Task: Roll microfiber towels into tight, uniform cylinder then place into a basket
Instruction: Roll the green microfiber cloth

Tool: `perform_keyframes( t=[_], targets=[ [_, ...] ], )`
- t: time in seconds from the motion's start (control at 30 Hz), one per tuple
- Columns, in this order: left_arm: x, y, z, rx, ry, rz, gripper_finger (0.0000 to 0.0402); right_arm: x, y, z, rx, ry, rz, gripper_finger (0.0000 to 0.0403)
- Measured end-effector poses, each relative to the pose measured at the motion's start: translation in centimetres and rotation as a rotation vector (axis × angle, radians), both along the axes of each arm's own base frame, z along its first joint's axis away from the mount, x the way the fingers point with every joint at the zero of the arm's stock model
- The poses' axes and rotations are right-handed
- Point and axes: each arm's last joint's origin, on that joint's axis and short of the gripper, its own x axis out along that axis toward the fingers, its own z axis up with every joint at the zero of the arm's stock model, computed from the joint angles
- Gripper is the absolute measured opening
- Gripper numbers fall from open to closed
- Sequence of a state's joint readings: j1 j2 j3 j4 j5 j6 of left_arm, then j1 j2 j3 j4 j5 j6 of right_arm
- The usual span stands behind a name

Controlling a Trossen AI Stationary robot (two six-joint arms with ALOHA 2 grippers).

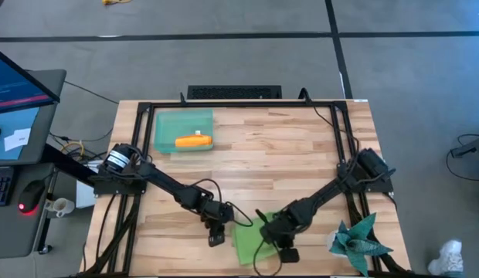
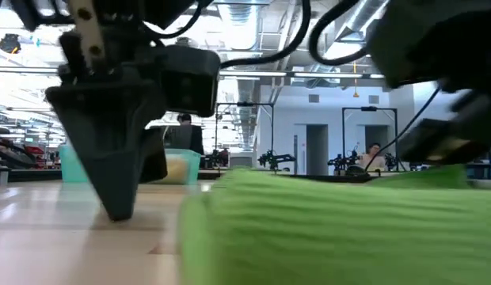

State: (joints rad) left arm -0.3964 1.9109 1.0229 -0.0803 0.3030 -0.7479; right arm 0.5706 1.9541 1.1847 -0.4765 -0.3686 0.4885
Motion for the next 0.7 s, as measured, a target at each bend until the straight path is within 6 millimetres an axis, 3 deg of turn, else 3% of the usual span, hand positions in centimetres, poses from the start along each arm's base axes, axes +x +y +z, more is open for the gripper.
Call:
perform_keyframes(
  t=[0.37, 0.7],
  targets=[
    [-1.4, -4.0, 0.7, 0.270, -0.257, -0.108, 0.0000, 1.6, -1.5, 0.2, -0.012, -0.064, -0.110, 0.0023],
    [-4.4, -7.9, 3.3, 0.559, -0.500, -0.148, 0.0000, 3.1, -4.1, 0.3, -0.097, -0.109, -0.238, 0.0018]
  ],
)
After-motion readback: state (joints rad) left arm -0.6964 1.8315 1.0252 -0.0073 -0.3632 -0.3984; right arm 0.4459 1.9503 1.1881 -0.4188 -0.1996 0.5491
